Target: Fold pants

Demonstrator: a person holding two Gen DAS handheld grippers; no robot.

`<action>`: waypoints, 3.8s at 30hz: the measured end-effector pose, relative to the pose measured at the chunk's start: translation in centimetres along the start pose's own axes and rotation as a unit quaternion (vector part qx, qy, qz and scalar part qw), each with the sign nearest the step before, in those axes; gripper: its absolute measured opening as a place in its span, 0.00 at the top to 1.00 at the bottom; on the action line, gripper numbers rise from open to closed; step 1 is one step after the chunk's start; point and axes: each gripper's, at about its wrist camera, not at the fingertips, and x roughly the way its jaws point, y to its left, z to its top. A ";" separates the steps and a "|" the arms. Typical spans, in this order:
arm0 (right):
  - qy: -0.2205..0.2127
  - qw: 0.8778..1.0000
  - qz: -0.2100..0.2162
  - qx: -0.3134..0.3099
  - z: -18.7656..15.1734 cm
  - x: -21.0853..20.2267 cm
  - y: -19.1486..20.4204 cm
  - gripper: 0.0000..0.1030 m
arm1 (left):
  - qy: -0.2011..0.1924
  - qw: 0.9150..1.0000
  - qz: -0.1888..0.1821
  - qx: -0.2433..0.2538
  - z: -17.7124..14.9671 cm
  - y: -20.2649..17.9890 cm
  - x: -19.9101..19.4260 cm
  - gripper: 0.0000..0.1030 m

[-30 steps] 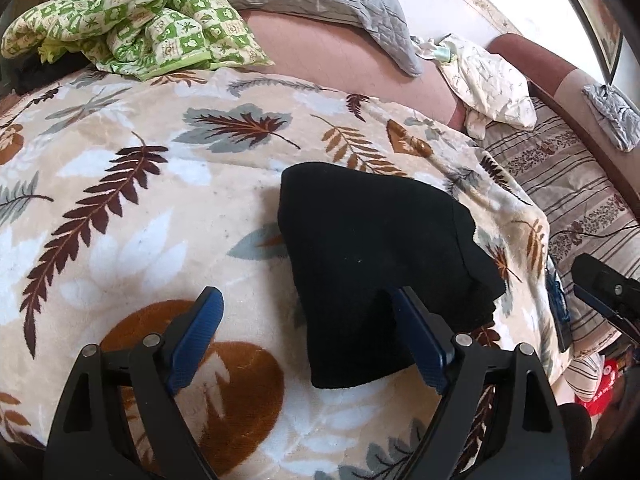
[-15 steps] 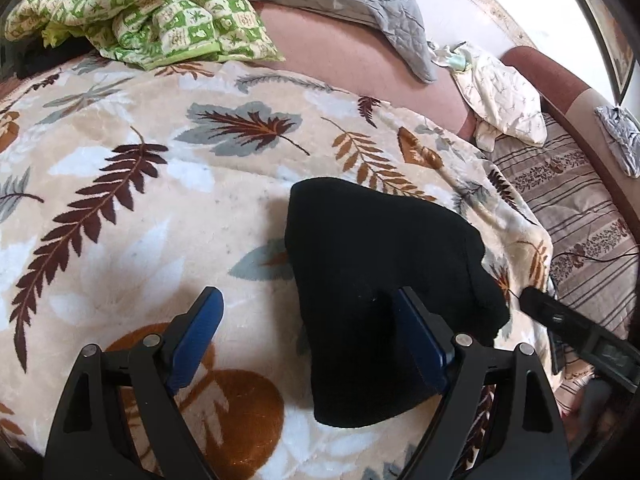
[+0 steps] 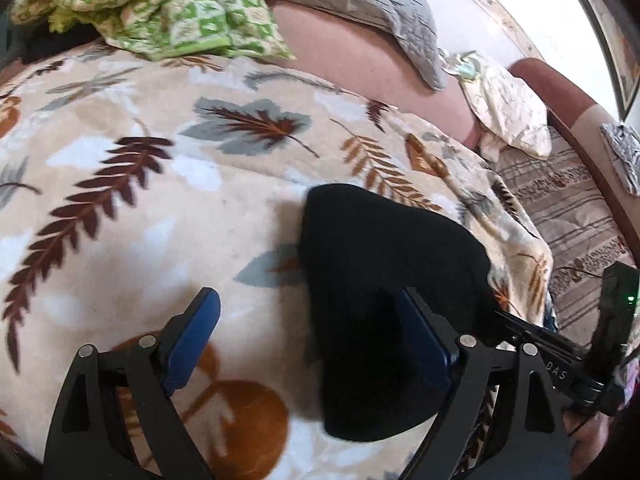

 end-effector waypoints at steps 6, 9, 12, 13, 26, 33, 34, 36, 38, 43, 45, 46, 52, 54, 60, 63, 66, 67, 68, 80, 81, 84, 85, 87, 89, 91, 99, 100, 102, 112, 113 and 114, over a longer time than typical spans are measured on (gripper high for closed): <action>-0.025 0.993 0.096 0.071 -0.1 -0.9 -3.2 0.30 | 0.015 0.999 -0.013 0.027 0.1 -1.3 1.1 0.12; -0.011 0.993 0.110 0.051 0.3 0.4 -2.6 0.28 | 0.026 0.999 -0.020 0.013 0.1 -1.0 1.7 0.07; 0.012 0.992 0.116 0.056 0.5 2.4 -2.4 0.28 | 0.030 0.999 -0.018 0.009 0.1 -0.7 1.9 0.02; 0.013 0.989 0.132 0.064 0.4 2.8 -2.5 0.28 | 0.031 0.999 -0.018 0.008 0.1 -0.6 2.0 0.01; 0.000 0.983 0.162 0.088 -0.1 4.0 -2.4 0.37 | 0.043 0.999 -0.018 0.001 -0.1 -0.7 2.9 0.00; -0.051 0.989 0.136 0.041 1.1 0.3 -0.4 0.62 | 0.047 0.998 -0.041 0.006 0.5 -2.0 1.7 0.59; -0.056 0.989 0.135 0.037 1.5 -0.1 -0.2 0.63 | 0.047 0.998 -0.044 0.004 0.8 -2.0 1.4 0.59; -0.069 0.987 0.141 0.030 2.7 -0.8 0.1 0.64 | 0.042 0.998 -0.048 0.005 1.6 -2.0 0.9 0.60; -0.073 0.985 0.150 0.033 3.7 -0.7 0.0 0.64 | 0.035 0.998 -0.045 0.016 3.1 -2.2 0.5 0.60; -0.087 0.982 0.163 0.044 6.3 1.1 0.3 0.64 | 0.020 0.999 -0.025 0.033 6.6 -1.9 1.3 0.60; -0.087 0.982 0.160 0.048 7.0 2.5 0.3 0.64 | 0.027 0.999 -0.015 0.034 7.3 -1.4 2.6 0.60; -0.078 0.985 0.149 0.045 7.3 3.7 0.4 0.63 | 0.038 0.999 -0.006 0.033 7.3 -0.9 3.6 0.60; -0.051 0.997 0.063 -0.001 6.6 5.0 0.6 0.49 | 0.048 0.998 0.031 0.022 6.6 0.3 4.7 0.31; -0.069 0.996 0.053 -0.011 6.7 3.4 0.8 0.48 | 0.019 0.998 0.052 0.035 6.7 0.0 3.3 0.31; -0.091 0.989 0.096 -0.070 7.0 1.5 4.1 0.52 | -0.029 0.998 0.035 0.053 7.1 -0.4 1.5 0.29; -0.050 0.991 0.078 -0.093 5.8 3.9 5.4 0.65 | -0.013 0.997 0.043 0.069 6.8 -1.0 2.8 0.28; -0.042 0.991 0.052 -0.116 4.7 5.5 6.0 0.66 | 0.025 0.994 0.073 0.081 5.8 -1.4 5.5 0.27; -0.042 0.991 0.053 -0.113 4.8 5.3 6.0 0.66 | 0.022 0.994 0.073 0.077 5.6 -1.4 5.5 0.27; -0.043 0.992 0.057 -0.109 5.0 5.0 6.0 0.66 | 0.018 0.995 0.070 0.072 5.6 -1.4 5.4 0.26; -0.112 0.991 0.068 -0.035 6.3 0.8 3.0 0.43 | -0.064 0.987 0.090 0.113 5.5 -3.0 2.1 0.20; -0.112 0.991 0.065 -0.037 6.3 0.9 3.2 0.41 | -0.066 0.987 0.093 0.116 5.5 -3.1 2.0 0.20; -0.109 0.992 0.057 -0.037 6.3 1.2 3.6 0.40 | -0.067 0.986 0.097 0.117 5.6 -3.0 2.0 0.20; -0.109 0.992 0.057 -0.038 6.3 1.4 3.8 0.39 | -0.068 0.986 0.097 0.116 5.6 -3.0 1.9 0.20; -0.109 0.992 0.049 -0.036 6.3 1.6 3.8 0.33 | -0.073 0.986 0.100 0.115 5.6 -3.0 1.8 0.20; -0.109 0.993 0.043 -0.033 6.2 1.8 3.8 0.33 | -0.077 0.985 0.106 0.115 5.7 -2.9 1.7 0.20; -0.110 0.992 0.046 -0.033 6.3 2.0 3.9 0.32 | -0.078 0.984 0.109 0.114 5.6 -2.9 1.7 0.19; -0.112 0.992 0.044 -0.049 6.3 2.3 4.8 0.29 | -0.078 0.984 0.118 0.111 5.7 -2.7 1.9 0.19; -0.113 0.991 0.045 -0.049 6.3 2.3 4.8 0.29 | -0.081 0.983 0.119 0.112 5.7 -2.7 1.8 0.19; -0.112 0.992 0.044 -0.047 6.3 2.3 4.7 0.29 | -0.086 0.982 0.122 0.113 5.7 -2.8 1.6 0.19; -0.111 0.992 0.044 -0.039 6.3 2.5 4.5 0.26 | -0.093 0.980 0.132 0.114 5.7 -2.9 1.4 0.19; -0.112 0.992 0.043 -0.039 6.3 2.5 4.5 0.26 | -0.093 0.980 0.132 0.114 5.7 -2.9 1.4 0.19; -0.112 0.992 0.040 -0.040 6.3 2.6 4.6 0.25 | -0.092 0.980 0.132 0.115 5.7 -2.8 1.4 0.19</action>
